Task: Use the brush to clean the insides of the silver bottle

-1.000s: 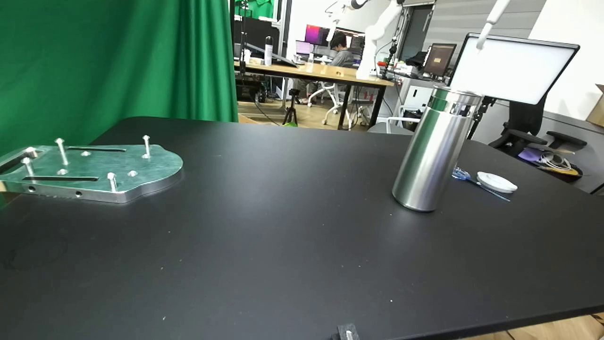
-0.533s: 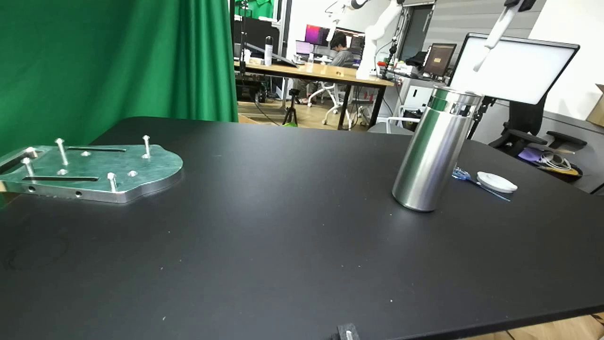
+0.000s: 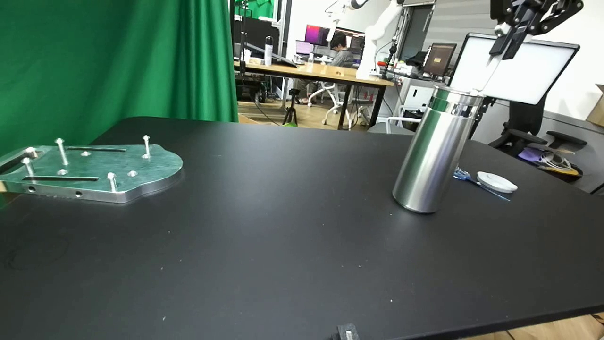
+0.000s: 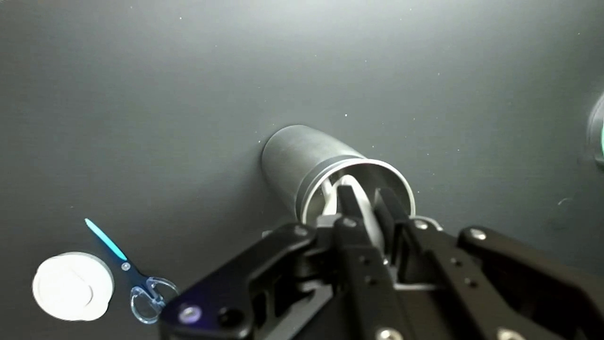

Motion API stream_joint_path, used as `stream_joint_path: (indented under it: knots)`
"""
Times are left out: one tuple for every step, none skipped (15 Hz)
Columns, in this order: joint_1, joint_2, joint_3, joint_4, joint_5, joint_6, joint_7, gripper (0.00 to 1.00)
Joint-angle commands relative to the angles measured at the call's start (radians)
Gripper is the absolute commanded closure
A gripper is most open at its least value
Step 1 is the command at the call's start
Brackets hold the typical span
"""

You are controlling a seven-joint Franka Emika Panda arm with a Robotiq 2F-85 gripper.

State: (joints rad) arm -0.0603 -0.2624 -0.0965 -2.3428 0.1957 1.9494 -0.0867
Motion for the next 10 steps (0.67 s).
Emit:
stream_joint_path:
  knots:
    - [0.002,0.042,-0.004,0.028,0.009,-0.008,-0.019,0.96]
    - [0.002,0.044,-0.003,0.03,0.01,-0.01,-0.02,0.96]
    - [0.003,0.038,0.0,0.033,0.008,-0.013,-0.017,0.96]
    - [0.003,0.031,0.001,0.037,0.007,-0.015,-0.014,0.96]
    - [0.005,0.017,0.004,0.043,0.008,-0.023,-0.008,0.96]
    - [0.005,0.006,0.007,0.049,0.004,-0.03,-0.002,0.96]
    - [0.007,-0.012,0.013,0.057,-0.003,-0.041,0.005,0.96]
    - [0.009,-0.026,0.017,0.067,-0.006,-0.054,0.009,0.96]
    - [0.01,-0.041,0.022,0.076,-0.009,-0.066,0.015,0.96]
    - [0.012,-0.055,0.025,0.087,-0.008,-0.082,0.017,0.96]
